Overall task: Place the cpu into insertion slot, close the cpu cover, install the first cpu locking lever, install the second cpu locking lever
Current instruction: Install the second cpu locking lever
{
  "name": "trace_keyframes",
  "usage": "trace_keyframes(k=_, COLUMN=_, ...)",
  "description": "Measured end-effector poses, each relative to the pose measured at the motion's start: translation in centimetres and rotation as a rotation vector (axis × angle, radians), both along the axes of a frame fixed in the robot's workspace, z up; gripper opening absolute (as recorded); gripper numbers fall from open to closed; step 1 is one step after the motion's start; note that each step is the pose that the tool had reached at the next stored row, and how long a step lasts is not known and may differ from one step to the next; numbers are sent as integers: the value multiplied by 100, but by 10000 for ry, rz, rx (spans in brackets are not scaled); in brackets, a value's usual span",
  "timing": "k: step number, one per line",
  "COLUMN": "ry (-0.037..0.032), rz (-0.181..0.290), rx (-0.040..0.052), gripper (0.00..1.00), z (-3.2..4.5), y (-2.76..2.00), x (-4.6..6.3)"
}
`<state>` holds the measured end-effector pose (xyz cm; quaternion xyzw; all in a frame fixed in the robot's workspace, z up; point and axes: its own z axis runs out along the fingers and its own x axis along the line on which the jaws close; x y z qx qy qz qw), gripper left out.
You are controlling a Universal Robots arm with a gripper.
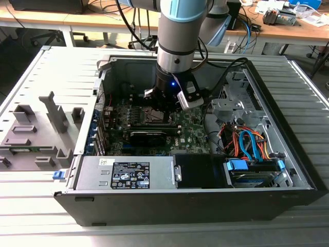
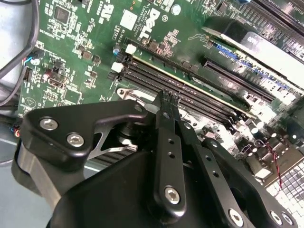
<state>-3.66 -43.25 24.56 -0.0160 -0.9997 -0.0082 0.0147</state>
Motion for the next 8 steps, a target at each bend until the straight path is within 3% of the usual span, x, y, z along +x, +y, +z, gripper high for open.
trace_keyframes(k=8, ry=0, rz=-1, rx=0, gripper=11, z=-14, y=1, x=-3)
